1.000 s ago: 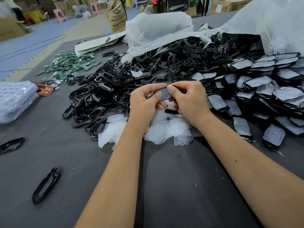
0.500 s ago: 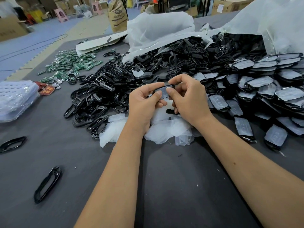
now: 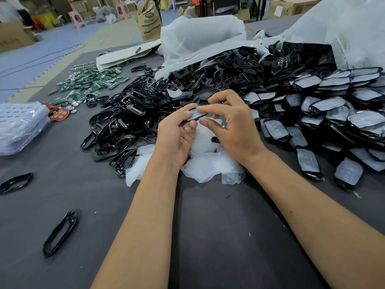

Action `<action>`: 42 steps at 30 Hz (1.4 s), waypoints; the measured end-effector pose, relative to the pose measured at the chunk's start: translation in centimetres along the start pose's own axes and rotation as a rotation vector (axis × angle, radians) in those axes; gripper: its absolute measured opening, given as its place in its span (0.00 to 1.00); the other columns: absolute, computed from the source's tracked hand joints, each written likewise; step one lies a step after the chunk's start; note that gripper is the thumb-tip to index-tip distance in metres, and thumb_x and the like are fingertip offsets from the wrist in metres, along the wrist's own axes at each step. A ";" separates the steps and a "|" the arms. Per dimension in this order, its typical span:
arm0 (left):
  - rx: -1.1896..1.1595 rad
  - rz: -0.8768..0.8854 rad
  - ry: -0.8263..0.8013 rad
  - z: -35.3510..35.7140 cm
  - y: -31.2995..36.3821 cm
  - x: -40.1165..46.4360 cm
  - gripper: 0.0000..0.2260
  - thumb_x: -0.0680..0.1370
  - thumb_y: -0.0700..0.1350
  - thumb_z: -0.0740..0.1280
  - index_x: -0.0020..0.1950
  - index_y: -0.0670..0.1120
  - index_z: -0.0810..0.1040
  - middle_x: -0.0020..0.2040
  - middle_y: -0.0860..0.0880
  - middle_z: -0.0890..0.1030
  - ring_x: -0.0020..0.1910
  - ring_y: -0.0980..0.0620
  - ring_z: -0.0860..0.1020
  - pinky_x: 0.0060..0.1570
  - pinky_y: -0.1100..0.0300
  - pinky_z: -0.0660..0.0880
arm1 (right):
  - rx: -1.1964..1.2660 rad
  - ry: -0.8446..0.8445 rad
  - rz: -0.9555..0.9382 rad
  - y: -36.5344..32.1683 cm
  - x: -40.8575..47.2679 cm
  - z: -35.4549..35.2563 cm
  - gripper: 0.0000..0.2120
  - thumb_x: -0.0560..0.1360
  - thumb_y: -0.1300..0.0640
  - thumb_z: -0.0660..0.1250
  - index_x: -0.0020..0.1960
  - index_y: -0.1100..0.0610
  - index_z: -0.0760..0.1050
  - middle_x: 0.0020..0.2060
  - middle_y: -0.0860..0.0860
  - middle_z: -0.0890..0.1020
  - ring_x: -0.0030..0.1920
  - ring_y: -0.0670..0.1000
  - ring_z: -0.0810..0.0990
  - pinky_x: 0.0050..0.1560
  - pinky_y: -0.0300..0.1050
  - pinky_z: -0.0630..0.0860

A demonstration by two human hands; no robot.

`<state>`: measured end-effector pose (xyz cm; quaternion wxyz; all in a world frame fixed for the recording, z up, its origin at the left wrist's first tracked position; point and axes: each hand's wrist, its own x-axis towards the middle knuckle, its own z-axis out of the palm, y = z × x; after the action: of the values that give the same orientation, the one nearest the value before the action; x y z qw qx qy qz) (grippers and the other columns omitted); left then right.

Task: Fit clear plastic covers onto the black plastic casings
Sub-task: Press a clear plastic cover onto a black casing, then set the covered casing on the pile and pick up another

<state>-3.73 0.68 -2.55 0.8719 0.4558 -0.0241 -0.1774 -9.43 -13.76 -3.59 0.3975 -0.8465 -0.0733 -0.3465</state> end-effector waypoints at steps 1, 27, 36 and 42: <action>-0.009 -0.009 -0.013 0.1 0.1 -0.1 0.09 0.82 0.34 0.62 0.51 0.36 0.82 0.40 0.44 0.80 0.27 0.57 0.75 0.29 0.71 0.73 | -0.026 0.015 -0.011 0.0 0.0 0.0 0.10 0.76 0.60 0.77 0.58 0.57 0.86 0.54 0.55 0.78 0.48 0.53 0.78 0.53 0.42 0.78; 0.269 0.171 -0.028 1.1 -1.6 0.1 0.06 0.83 0.38 0.66 0.56 0.36 0.81 0.45 0.39 0.77 0.36 0.53 0.75 0.39 0.63 0.77 | 0.795 -0.079 0.476 1.7 0.5 -1.7 0.17 0.75 0.71 0.72 0.61 0.56 0.83 0.39 0.50 0.87 0.41 0.47 0.85 0.46 0.37 0.80; 0.238 0.149 -0.046 0.7 -1.6 0.3 0.06 0.83 0.35 0.65 0.52 0.37 0.82 0.42 0.43 0.79 0.34 0.56 0.75 0.38 0.66 0.77 | 0.849 -0.112 0.554 1.9 0.7 -1.6 0.16 0.75 0.69 0.74 0.61 0.59 0.82 0.43 0.53 0.88 0.46 0.51 0.86 0.52 0.44 0.82; 0.381 0.229 -0.071 0.6 -2.3 0.5 0.06 0.82 0.36 0.68 0.55 0.38 0.84 0.37 0.45 0.79 0.33 0.54 0.74 0.40 0.62 0.75 | 0.996 -0.050 0.587 2.0 0.6 -2.1 0.18 0.74 0.72 0.72 0.62 0.63 0.81 0.43 0.55 0.88 0.46 0.54 0.88 0.48 0.44 0.83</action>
<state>-4.04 -1.19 -4.11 0.7831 0.6000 -0.1395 -0.0857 -9.33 -16.76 -3.54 0.8256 -0.5502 0.0012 -0.1255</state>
